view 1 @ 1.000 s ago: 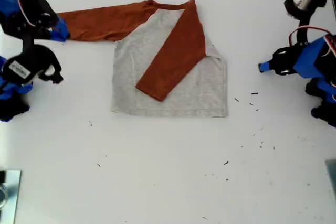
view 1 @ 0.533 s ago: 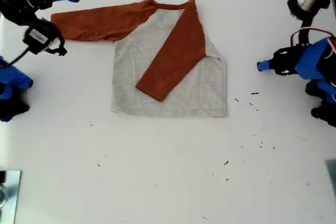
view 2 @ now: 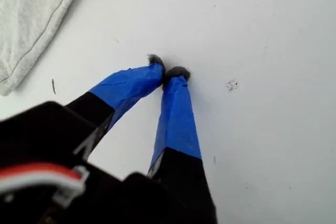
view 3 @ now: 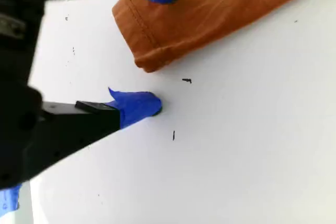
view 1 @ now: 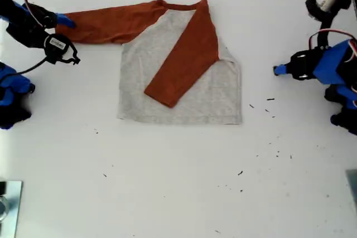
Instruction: Fold t shirt
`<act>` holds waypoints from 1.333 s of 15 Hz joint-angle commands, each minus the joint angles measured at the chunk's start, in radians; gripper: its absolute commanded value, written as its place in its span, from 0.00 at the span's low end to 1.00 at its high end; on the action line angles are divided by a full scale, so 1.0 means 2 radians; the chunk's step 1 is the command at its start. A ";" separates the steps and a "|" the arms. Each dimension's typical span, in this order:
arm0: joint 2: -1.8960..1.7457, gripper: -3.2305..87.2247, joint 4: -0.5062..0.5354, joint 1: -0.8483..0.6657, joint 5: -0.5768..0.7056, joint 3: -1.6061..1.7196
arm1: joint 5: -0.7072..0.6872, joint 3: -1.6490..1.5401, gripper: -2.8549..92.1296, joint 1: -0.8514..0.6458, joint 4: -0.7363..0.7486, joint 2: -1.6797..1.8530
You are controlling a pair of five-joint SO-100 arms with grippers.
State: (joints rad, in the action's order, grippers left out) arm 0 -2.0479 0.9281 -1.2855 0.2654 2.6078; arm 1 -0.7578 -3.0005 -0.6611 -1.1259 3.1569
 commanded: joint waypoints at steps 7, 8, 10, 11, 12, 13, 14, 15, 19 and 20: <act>-0.053 0.03 0.069 0.172 -0.047 -0.281 | 0.002 0.000 0.07 0.000 -0.007 0.002; 0.003 0.03 0.074 0.241 -0.054 -0.372 | 0.003 0.000 0.07 0.000 -0.008 0.002; 0.160 0.03 0.076 0.380 -0.004 -0.609 | 0.005 0.000 0.07 -0.001 -0.008 0.002; 0.256 0.03 0.081 0.440 0.078 -0.764 | 0.005 0.000 0.07 -0.001 -0.008 0.002; 0.328 0.38 0.103 0.484 0.130 -0.891 | 0.006 0.000 0.07 -0.001 -0.008 0.002; 0.310 0.52 0.102 0.495 0.125 -0.872 | 0.007 0.000 0.07 -0.001 -0.008 0.002; 0.280 0.33 0.140 0.477 0.110 -0.840 | 0.008 0.000 0.07 -0.001 -0.009 0.002; 0.245 0.23 0.179 0.453 0.108 -0.800 | 0.008 -0.001 0.07 -0.001 -0.009 0.002; -0.038 0.20 0.077 0.393 0.115 -0.403 | 0.008 -0.001 0.07 -0.002 -0.009 0.002; -0.114 0.17 0.042 0.375 0.100 -0.281 | 0.008 -0.001 0.07 -0.002 -0.009 0.002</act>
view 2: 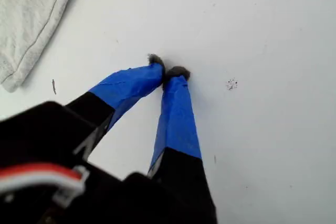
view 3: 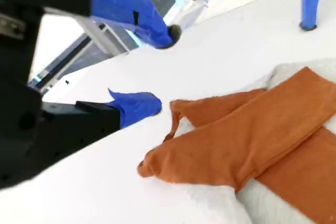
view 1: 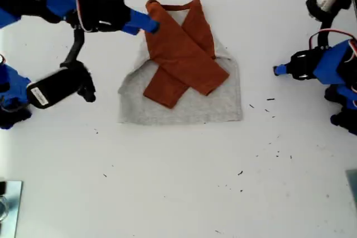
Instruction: Fold t shirt
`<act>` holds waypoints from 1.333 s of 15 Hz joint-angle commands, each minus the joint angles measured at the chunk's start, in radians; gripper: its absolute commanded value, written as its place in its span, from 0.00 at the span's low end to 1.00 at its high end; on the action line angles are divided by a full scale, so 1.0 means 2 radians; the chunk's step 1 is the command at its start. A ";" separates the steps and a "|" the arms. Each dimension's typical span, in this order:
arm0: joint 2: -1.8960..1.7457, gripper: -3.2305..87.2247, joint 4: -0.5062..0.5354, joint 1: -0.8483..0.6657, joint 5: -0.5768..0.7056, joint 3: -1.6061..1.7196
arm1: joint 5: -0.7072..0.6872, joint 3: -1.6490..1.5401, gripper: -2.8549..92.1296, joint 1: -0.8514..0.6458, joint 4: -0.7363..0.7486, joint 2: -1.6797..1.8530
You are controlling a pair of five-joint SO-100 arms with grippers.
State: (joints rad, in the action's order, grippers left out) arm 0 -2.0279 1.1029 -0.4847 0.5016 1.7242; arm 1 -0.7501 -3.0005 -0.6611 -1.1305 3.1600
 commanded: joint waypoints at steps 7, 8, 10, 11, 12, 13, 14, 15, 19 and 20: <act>-0.384 0.03 -0.170 -0.054 -0.165 0.668 | 0.012 -0.001 0.07 -0.002 -0.007 -0.002; -0.395 0.03 -0.157 -0.043 -0.177 0.655 | 0.015 0.005 0.07 0.004 0.000 -0.012; -0.327 0.03 -0.095 0.019 -0.195 0.502 | 0.042 0.140 0.07 0.035 -0.038 -0.125; -0.290 0.04 -0.055 0.058 -0.190 0.396 | 0.048 0.245 0.15 0.051 -0.078 -0.171; -0.245 0.25 -0.007 0.088 -0.185 0.296 | 0.058 0.364 0.30 0.081 -0.130 -0.234; -0.202 0.29 0.032 0.119 -0.180 0.216 | 0.065 0.477 0.34 0.113 -0.182 -0.314; -0.152 0.33 0.053 0.148 -0.178 0.160 | 0.075 0.555 0.37 0.146 -0.205 -0.388; -0.114 0.33 0.043 0.179 -0.187 0.141 | 0.087 0.597 0.40 0.175 -0.206 -0.447; -0.026 0.34 -0.089 0.235 -0.237 0.224 | 0.161 0.505 0.39 0.243 -0.104 -0.517; -0.001 0.34 -0.120 0.239 -0.241 0.242 | 0.176 0.474 0.39 0.253 -0.081 -0.526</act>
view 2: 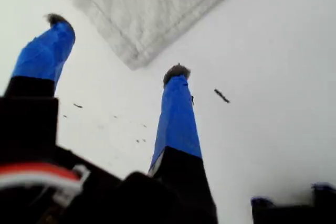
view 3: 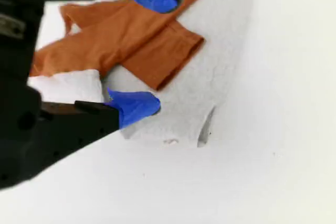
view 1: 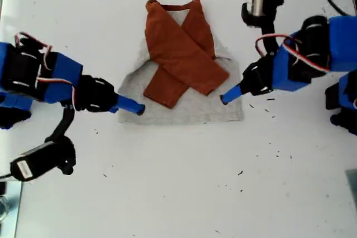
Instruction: Fold t shirt
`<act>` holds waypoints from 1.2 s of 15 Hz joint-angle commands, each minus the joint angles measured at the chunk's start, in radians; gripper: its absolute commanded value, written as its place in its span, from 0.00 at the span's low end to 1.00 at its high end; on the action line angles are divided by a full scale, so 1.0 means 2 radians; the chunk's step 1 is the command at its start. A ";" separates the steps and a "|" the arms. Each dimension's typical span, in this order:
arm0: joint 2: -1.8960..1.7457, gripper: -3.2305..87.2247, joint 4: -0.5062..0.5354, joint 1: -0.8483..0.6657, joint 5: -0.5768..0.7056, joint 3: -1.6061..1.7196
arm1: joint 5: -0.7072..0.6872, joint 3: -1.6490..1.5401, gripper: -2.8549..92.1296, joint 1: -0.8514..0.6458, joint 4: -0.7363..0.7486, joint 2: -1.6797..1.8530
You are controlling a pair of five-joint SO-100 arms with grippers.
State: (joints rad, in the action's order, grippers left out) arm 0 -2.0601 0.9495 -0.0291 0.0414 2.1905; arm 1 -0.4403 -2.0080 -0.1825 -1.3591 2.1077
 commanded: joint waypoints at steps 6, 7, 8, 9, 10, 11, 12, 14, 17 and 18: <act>0.147 0.28 -0.163 -0.021 -0.029 0.056 | 0.025 -0.061 0.38 0.008 0.173 -0.133; 0.163 0.24 -0.164 -0.023 -0.030 0.054 | 0.029 -0.051 0.36 0.008 0.180 -0.162; 0.176 0.15 -0.166 -0.025 -0.031 0.051 | 0.035 -0.042 0.33 0.009 0.183 -0.187; 0.177 0.03 -0.166 -0.026 -0.028 0.049 | 0.038 -0.039 0.25 0.013 0.188 -0.202; 0.182 0.03 -0.165 -0.028 -0.024 0.045 | 0.041 -0.037 0.07 0.017 0.189 -0.207; 0.181 0.03 -0.162 -0.026 -0.022 0.040 | 0.041 -0.036 0.06 0.021 0.190 -0.206; 0.179 0.03 -0.155 -0.021 -0.021 0.028 | 0.038 -0.033 0.06 0.026 0.189 -0.199; 0.171 0.03 -0.133 -0.008 -0.015 -0.007 | 0.035 -0.033 0.06 0.033 0.183 -0.166; 0.163 0.03 -0.087 0.015 -0.002 -0.084 | 0.035 -0.028 0.06 0.045 0.153 -0.087; 0.163 0.03 -0.062 0.028 0.004 -0.120 | 0.040 -0.027 0.06 0.056 0.137 -0.047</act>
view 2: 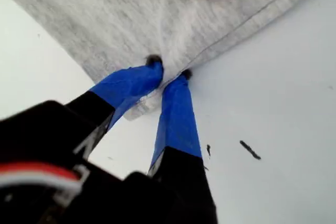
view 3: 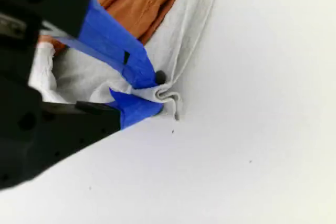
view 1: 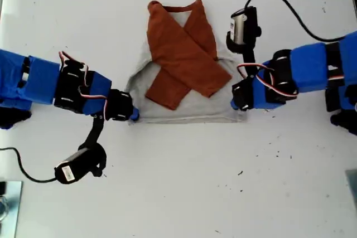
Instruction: Fold t shirt
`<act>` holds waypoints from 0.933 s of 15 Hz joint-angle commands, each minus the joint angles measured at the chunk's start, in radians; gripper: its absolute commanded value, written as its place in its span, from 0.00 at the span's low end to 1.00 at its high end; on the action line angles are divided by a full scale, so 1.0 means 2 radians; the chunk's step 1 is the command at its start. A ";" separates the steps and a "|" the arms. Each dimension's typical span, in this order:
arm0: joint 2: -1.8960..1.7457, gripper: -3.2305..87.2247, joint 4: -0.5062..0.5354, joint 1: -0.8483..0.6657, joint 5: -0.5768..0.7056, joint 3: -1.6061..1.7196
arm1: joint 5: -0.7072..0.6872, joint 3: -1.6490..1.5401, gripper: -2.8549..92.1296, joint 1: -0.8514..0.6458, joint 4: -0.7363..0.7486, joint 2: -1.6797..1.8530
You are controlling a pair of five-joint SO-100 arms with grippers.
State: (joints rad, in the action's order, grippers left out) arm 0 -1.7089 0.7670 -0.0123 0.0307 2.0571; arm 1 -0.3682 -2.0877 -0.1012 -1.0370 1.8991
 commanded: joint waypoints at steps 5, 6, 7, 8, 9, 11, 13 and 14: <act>-0.025 0.03 0.083 0.097 0.010 -0.138 | 0.034 0.004 0.06 0.083 -0.071 0.225; -0.048 0.03 0.094 0.071 0.034 -0.141 | 0.008 0.008 0.06 0.052 -0.067 0.231; -0.081 0.03 0.111 0.026 0.074 -0.141 | -0.026 0.015 0.06 0.010 -0.060 0.233; -0.107 0.03 0.137 -0.048 0.123 -0.140 | -0.064 0.024 0.06 -0.048 -0.048 0.234; -0.123 0.03 0.157 -0.144 0.180 -0.142 | -0.094 0.031 0.06 -0.122 -0.037 0.235; -0.135 0.33 0.146 -0.353 0.242 -0.127 | -0.114 -0.041 0.36 -0.321 0.051 0.328; -0.174 0.42 0.106 -0.413 0.247 -0.076 | -0.103 -0.111 0.36 -0.439 0.041 0.458; -0.199 0.39 0.096 -0.399 0.242 -0.035 | -0.097 -0.124 0.36 -0.447 -0.006 0.476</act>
State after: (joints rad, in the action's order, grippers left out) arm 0 -2.0126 0.9848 -0.8130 0.5170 1.9267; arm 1 -0.5492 -2.3209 -0.9465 -0.9756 2.7504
